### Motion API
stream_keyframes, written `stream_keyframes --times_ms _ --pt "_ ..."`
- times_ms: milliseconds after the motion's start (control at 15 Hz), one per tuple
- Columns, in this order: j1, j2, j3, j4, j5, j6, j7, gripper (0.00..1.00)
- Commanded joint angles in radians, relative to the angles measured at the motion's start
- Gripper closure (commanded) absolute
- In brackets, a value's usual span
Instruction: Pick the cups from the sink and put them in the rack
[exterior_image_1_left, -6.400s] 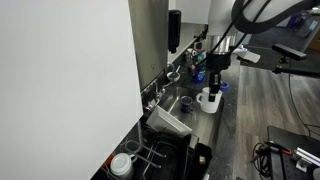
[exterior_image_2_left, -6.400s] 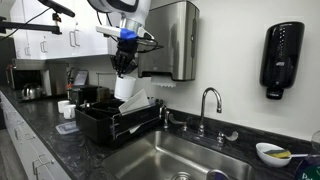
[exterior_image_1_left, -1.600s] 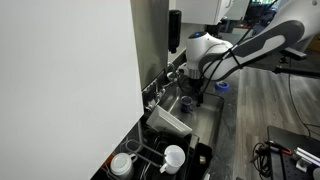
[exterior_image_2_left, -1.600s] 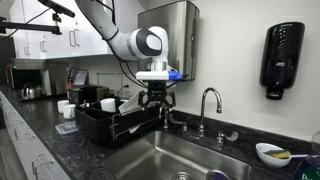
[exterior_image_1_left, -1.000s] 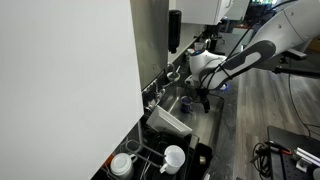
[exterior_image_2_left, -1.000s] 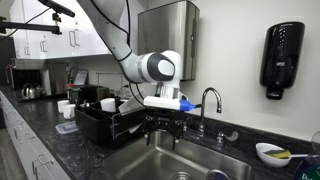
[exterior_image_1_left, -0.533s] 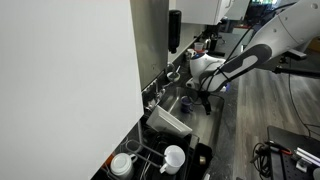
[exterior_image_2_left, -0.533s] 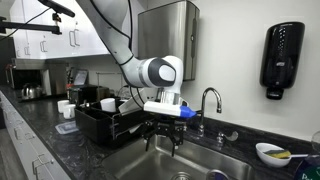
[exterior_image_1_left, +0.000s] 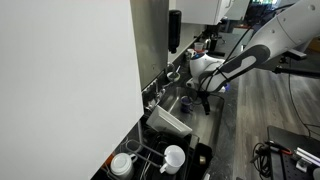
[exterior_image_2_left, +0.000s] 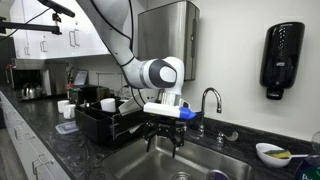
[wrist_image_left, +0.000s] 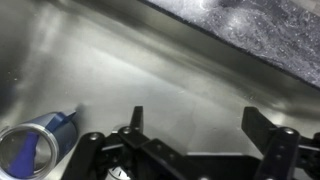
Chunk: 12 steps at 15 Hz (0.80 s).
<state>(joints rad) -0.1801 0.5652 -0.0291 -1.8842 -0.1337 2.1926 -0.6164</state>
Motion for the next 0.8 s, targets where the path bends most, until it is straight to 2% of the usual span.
stream_keyframes --times_ms 0,400,733 --pt "-0.041 0.081 -0.005 0.072 0.038 0.024 0.041 0.0" --pt "-0.11 0.173 -0.001 0.156 0.109 0.09 0.101 0.0" --pt "-0.128 0.21 -0.013 0.187 0.133 0.174 0.169 0.0"
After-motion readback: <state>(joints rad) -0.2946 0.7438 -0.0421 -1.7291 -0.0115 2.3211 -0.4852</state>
